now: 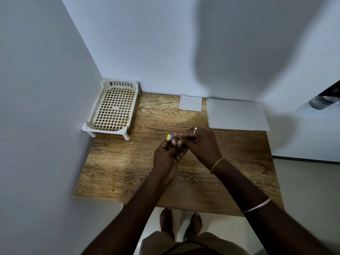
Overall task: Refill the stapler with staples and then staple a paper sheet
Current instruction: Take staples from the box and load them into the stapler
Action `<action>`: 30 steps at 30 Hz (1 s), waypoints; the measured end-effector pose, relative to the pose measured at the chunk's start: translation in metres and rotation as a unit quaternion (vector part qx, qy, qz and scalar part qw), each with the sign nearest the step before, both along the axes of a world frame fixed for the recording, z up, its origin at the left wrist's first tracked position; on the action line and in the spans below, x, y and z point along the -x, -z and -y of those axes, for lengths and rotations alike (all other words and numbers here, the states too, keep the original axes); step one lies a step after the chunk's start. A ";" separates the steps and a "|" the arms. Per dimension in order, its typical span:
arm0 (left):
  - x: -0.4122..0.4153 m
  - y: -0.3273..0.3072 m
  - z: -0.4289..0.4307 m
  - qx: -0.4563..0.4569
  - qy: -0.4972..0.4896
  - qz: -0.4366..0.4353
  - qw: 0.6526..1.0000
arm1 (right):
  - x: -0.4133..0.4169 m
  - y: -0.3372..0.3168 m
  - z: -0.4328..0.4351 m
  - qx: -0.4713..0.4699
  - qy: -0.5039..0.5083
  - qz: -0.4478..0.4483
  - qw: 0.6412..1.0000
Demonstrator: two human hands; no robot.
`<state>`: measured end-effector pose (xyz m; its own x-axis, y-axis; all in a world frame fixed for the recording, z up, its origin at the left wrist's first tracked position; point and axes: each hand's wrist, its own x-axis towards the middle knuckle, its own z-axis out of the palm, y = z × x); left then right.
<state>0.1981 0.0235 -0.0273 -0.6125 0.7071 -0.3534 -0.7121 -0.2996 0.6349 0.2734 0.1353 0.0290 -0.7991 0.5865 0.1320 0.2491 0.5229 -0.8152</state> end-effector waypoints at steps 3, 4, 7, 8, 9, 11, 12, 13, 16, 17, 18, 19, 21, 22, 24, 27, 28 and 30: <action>-0.001 0.000 -0.002 0.004 -0.002 0.001 1.000 | 0.000 -0.004 -0.002 -0.005 0.001 -0.005 1.000; -0.001 0.000 -0.002 0.008 -0.002 0.000 1.000 | 0.000 -0.004 -0.002 -0.013 0.000 -0.007 1.000; 0.000 -0.002 -0.004 0.023 0.000 -0.001 1.000 | -0.001 -0.006 -0.002 -0.033 -0.008 -0.008 0.999; 0.000 -0.004 -0.004 0.024 0.001 -0.001 1.000 | -0.002 -0.006 -0.003 -0.035 -0.010 -0.009 0.999; 0.000 -0.006 -0.005 0.024 0.002 0.000 1.000 | -0.002 -0.006 -0.003 -0.039 -0.012 -0.009 0.999; 0.001 -0.008 -0.006 0.020 0.002 0.005 1.000 | -0.003 -0.007 -0.004 -0.052 -0.015 0.000 0.999; 0.000 -0.009 -0.006 0.016 -0.001 0.010 1.000 | -0.003 -0.008 -0.005 -0.059 -0.016 0.006 0.998; 0.000 -0.009 -0.006 0.010 -0.003 0.015 1.000 | -0.003 -0.008 -0.005 -0.067 -0.017 0.011 0.998; -0.001 -0.012 -0.007 -0.003 -0.007 0.020 1.000 | -0.004 -0.011 -0.006 -0.089 -0.022 0.024 0.995; 0.000 -0.012 -0.007 -0.005 -0.006 0.022 1.000 | -0.004 -0.011 -0.006 -0.093 -0.022 0.023 0.995; 0.000 -0.012 -0.007 -0.005 -0.006 0.022 1.000 | -0.003 -0.012 -0.006 -0.093 -0.021 0.019 0.995; 0.001 -0.012 -0.007 -0.003 -0.006 0.021 1.000 | -0.003 -0.013 -0.005 -0.089 -0.020 0.012 0.996; 0.001 -0.011 -0.007 0.004 -0.003 0.010 1.000 | -0.002 -0.014 -0.004 -0.084 -0.021 0.004 0.996; 0.001 -0.010 -0.007 0.007 -0.004 0.007 1.000 | -0.002 -0.014 -0.004 -0.087 -0.023 0.006 0.996; 0.001 -0.011 -0.007 0.013 -0.002 0.011 1.000 | -0.001 -0.014 -0.004 -0.094 -0.027 0.017 0.995; 0.001 -0.013 -0.006 0.004 -0.004 0.014 1.000 | 0.000 -0.016 -0.004 -0.095 -0.032 0.017 0.995; 0.001 -0.014 -0.006 0.001 -0.005 0.014 1.000 | 0.000 -0.017 -0.004 -0.097 -0.033 0.015 0.995; 0.000 -0.014 -0.007 -0.001 -0.008 0.013 1.000 | 0.001 -0.020 -0.003 -0.100 -0.032 0.017 0.994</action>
<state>0.1976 0.0307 -0.0130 -0.6139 0.6985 -0.3678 -0.7237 -0.3119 0.6156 0.2726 0.1386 0.0492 -0.8398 0.4996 0.2126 0.2361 0.6887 -0.6856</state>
